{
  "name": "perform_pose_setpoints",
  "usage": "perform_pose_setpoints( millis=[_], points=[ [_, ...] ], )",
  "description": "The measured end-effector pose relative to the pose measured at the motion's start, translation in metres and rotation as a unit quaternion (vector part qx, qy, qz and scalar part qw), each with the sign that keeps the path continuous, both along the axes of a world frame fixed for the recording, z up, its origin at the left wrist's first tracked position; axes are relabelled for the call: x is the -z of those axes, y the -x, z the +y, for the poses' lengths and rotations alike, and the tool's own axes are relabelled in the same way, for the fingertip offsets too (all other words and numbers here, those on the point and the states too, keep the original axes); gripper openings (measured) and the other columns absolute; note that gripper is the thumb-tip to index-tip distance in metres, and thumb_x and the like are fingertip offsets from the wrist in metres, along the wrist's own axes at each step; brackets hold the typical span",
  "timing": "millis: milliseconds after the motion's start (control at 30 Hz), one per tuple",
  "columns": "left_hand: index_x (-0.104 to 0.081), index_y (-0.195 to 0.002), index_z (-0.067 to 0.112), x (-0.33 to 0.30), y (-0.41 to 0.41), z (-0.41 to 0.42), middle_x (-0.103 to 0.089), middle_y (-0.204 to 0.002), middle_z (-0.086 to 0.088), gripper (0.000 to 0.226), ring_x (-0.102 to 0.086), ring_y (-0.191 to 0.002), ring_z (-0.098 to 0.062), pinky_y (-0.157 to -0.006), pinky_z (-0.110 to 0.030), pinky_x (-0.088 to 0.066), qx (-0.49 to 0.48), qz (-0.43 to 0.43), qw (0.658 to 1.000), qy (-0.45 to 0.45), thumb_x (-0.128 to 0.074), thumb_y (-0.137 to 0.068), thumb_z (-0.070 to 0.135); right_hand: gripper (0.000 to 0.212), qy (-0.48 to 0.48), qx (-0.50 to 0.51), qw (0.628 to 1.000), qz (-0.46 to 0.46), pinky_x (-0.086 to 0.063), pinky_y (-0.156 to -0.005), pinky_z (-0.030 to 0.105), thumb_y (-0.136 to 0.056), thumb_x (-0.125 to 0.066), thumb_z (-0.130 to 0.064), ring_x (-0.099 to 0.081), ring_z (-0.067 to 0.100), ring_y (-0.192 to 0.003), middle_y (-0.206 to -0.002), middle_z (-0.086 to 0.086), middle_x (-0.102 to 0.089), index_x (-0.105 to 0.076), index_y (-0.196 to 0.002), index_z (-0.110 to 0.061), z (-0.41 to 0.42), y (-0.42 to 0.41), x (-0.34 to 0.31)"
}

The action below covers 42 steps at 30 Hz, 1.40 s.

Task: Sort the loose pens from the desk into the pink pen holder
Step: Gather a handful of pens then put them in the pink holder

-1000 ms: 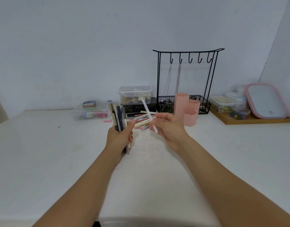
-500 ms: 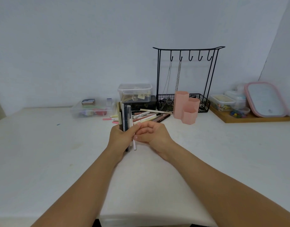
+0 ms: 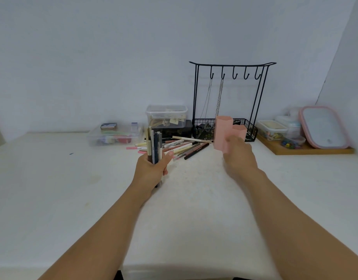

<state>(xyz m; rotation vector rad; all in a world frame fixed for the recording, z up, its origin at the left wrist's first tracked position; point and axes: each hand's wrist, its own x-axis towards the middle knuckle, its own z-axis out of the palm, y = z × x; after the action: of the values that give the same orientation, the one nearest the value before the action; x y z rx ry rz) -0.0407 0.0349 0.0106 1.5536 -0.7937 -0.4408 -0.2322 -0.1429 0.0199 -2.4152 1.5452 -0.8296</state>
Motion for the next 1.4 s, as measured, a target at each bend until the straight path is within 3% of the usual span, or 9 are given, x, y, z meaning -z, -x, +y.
perform_pose_setpoints(
  millis=[267, 433, 567, 667, 833, 1000, 1167, 1300, 1400],
  points=[
    [-0.067, -0.074, 0.001, 0.000, 0.002, 0.000, -0.064, -0.061, -0.006, 0.050, -0.057, -0.061, -0.020, -0.066, -0.029, -0.050, 0.013, 0.000, 1.000, 0.001, -0.071, -0.088, 0.048, 0.013, -0.037, -0.032, 0.996, 0.073, -0.055, -0.080, 0.035, -0.080, -0.063, -0.010, -0.065, 0.029, -0.087, -0.100, 0.007, -0.070, -0.071, -0.090, -0.015, 0.027, -0.003, -0.029],
    [-0.067, -0.073, 0.008, -0.001, 0.005, 0.001, -0.065, -0.059, -0.004, 0.035, -0.063, -0.054, -0.010, -0.074, -0.035, -0.057, 0.050, 0.014, 0.999, 0.016, -0.074, -0.089, 0.038, 0.018, -0.032, -0.056, 0.993, 0.098, -0.056, -0.082, 0.036, -0.083, -0.068, -0.012, -0.065, 0.025, -0.092, -0.099, 0.005, -0.071, -0.073, -0.100, -0.011, 0.057, -0.013, -0.037],
    [-0.064, -0.069, 0.006, 0.000, 0.006, 0.002, -0.063, -0.058, -0.005, 0.036, -0.060, -0.051, -0.011, -0.063, -0.026, -0.052, 0.053, -0.043, 0.998, 0.006, -0.072, -0.092, 0.032, 0.020, 0.043, -0.132, 0.986, -0.096, -0.043, -0.063, 0.022, -0.078, -0.078, -0.040, -0.059, 0.008, -0.076, -0.084, -0.010, -0.066, -0.067, -0.084, -0.025, 0.088, -0.020, -0.048],
    [-0.063, -0.063, 0.011, 0.001, 0.009, 0.000, -0.062, -0.052, 0.002, 0.032, -0.056, -0.048, -0.006, -0.053, -0.017, -0.046, 0.066, -0.089, 0.994, 0.001, -0.064, -0.094, 0.011, 0.041, -0.107, -0.296, 0.922, -0.224, -0.046, -0.066, 0.014, -0.072, -0.083, -0.048, -0.061, 0.001, -0.080, -0.099, -0.012, -0.066, -0.070, -0.105, -0.029, 0.123, -0.037, -0.049],
    [-0.058, -0.075, 0.027, 0.011, 0.026, -0.008, -0.062, -0.069, 0.010, 0.020, -0.059, -0.073, -0.006, -0.069, -0.019, -0.046, 0.098, -0.107, 0.989, 0.026, -0.057, -0.095, 0.029, 0.046, -0.229, -0.297, 0.879, -0.296, -0.054, -0.082, 0.022, -0.069, -0.087, -0.042, -0.067, 0.005, -0.095, -0.101, -0.005, -0.072, -0.068, -0.106, -0.021, 0.140, -0.068, -0.023],
    [-0.059, -0.095, 0.029, 0.002, 0.025, 0.000, -0.065, -0.086, 0.009, 0.045, -0.063, -0.083, 0.015, -0.073, -0.009, -0.048, 0.171, -0.199, 0.965, 0.031, -0.054, -0.090, -0.016, 0.015, -0.236, -0.253, 0.868, -0.358, -0.051, -0.064, 0.018, -0.082, -0.077, -0.015, -0.066, 0.011, -0.067, -0.074, 0.009, -0.070, -0.071, -0.088, -0.003, 0.136, -0.074, -0.019],
    [-0.072, -0.102, 0.016, 0.010, 0.020, -0.003, -0.076, -0.090, 0.000, 0.027, -0.073, -0.088, -0.015, -0.076, -0.033, -0.060, 0.164, -0.194, 0.966, -0.055, -0.073, -0.079, 0.001, 0.016, -0.224, -0.234, 0.870, -0.372, -0.050, -0.061, 0.019, -0.079, -0.076, -0.013, -0.061, 0.006, -0.060, -0.061, -0.004, -0.065, -0.068, -0.066, -0.020, 0.126, -0.069, -0.023],
    [-0.060, -0.083, 0.038, 0.010, 0.023, -0.002, -0.067, -0.077, 0.015, 0.035, -0.061, -0.070, 0.001, -0.061, -0.012, -0.044, 0.130, -0.237, 0.962, -0.047, -0.086, -0.072, 0.018, 0.022, -0.222, -0.206, 0.877, -0.373, -0.055, -0.061, 0.032, -0.079, -0.073, -0.019, -0.063, 0.012, -0.053, -0.058, -0.003, -0.068, -0.066, -0.058, -0.021, 0.120, -0.066, -0.020],
    [-0.063, -0.086, 0.037, 0.014, 0.021, -0.003, -0.064, -0.088, 0.013, 0.041, -0.057, -0.077, -0.001, -0.063, -0.016, -0.038, 0.118, -0.262, 0.956, -0.062, -0.094, -0.059, 0.044, 0.024, -0.211, -0.193, 0.863, -0.417, -0.060, -0.069, 0.046, -0.081, -0.070, -0.023, -0.068, 0.032, -0.059, -0.059, 0.006, -0.068, -0.066, -0.059, -0.016, 0.116, -0.059, -0.030]
  ],
)
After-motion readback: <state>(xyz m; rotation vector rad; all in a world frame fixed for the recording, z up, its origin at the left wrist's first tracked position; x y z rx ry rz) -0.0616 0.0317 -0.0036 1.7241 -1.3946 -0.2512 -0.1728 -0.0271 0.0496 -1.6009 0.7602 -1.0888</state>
